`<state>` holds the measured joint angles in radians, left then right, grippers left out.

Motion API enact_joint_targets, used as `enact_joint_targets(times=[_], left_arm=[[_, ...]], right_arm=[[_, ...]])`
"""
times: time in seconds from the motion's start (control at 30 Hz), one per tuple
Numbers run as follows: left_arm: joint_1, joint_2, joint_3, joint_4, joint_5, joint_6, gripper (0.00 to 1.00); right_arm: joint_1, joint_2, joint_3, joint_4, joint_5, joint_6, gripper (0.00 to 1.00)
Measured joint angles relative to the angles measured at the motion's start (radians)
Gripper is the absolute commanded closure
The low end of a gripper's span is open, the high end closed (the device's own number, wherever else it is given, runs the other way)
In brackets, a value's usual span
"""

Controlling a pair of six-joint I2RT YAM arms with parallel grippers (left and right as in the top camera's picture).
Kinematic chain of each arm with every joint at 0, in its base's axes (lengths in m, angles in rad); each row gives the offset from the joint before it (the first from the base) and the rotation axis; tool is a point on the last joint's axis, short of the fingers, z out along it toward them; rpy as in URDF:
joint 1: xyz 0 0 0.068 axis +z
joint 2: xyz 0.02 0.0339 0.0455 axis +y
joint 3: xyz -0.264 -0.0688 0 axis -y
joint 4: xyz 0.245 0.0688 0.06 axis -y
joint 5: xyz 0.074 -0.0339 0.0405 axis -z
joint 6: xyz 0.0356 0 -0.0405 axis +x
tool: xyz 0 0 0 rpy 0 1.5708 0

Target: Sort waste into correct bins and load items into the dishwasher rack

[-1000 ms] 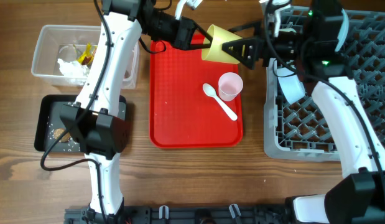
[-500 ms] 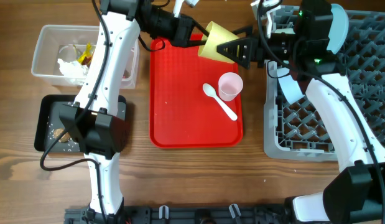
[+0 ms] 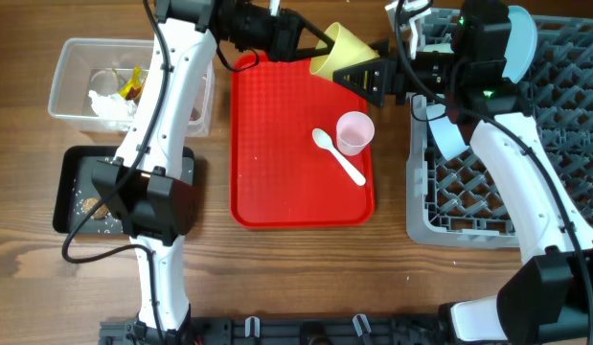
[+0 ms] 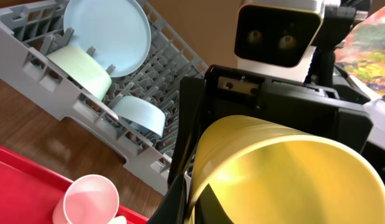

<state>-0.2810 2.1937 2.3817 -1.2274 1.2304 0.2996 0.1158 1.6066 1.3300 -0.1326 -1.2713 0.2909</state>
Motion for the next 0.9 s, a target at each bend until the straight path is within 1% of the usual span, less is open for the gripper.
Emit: enact_joint_targets(times=[0.13, 0.27, 0.4, 0.47, 0.57, 0.67, 0.9], left_arm=[[0.001, 0.0, 0.0, 0.031, 0.042, -0.012, 0.96], [0.003, 0.0, 0.0, 0.043, 0.075, -0.018, 0.96], [0.004, 0.0, 0.0, 0.04, 0.117, -0.027, 0.96], [0.008, 0.0, 0.002, 0.043, 0.146, -0.029, 0.96], [0.013, 0.0, 0.002, 0.043, 0.162, -0.029, 0.96], [0.016, 0.0, 0.002, 0.048, 0.16, -0.029, 0.96], [0.015, 0.0, 0.003, 0.057, 0.181, -0.029, 0.96]], right_arm=[[0.002, 0.0, 0.0, 0.029, -0.005, 0.0, 0.16], [0.006, 0.0, 0.0, 0.083, -0.018, 0.015, 0.21], [0.008, 0.0, -0.003, 0.252, -0.046, 0.095, 0.26], [0.008, 0.012, -0.005, 0.343, -0.073, 0.171, 0.29], [0.006, 0.015, -0.006, 0.358, -0.088, 0.217, 0.31], [0.003, 0.015, -0.006, 0.365, -0.097, 0.241, 0.36], [0.002, 0.016, -0.006, 0.375, -0.121, 0.261, 0.37]])
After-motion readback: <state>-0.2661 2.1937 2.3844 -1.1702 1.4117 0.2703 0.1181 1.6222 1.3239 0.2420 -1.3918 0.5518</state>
